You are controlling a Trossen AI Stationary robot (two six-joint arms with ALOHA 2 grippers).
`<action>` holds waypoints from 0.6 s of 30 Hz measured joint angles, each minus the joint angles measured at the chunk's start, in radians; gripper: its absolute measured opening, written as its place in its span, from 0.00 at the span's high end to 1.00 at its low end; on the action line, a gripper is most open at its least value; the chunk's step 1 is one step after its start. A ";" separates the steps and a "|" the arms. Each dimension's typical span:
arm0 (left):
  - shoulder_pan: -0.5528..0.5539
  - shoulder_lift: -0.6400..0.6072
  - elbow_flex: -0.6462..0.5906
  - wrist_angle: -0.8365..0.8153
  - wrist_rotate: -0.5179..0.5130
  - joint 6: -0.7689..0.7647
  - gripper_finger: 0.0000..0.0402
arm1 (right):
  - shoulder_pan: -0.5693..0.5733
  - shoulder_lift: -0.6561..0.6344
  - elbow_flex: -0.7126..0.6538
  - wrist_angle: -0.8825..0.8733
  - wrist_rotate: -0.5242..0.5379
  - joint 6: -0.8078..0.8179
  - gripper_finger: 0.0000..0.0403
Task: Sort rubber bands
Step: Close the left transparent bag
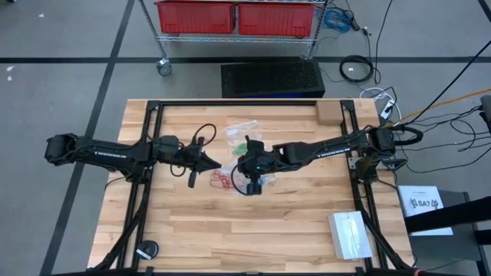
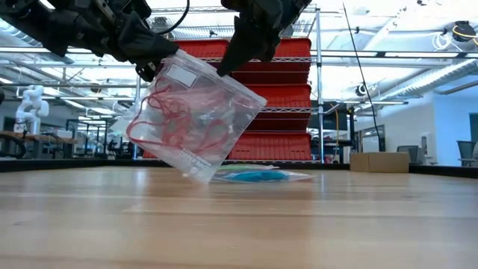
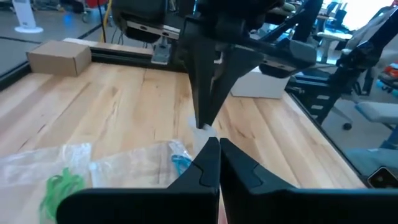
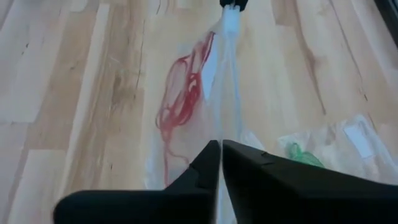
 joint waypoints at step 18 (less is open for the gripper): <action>0.000 0.000 0.000 0.007 -0.053 0.027 1.00 | -0.056 0.023 0.079 0.175 -0.092 0.059 0.63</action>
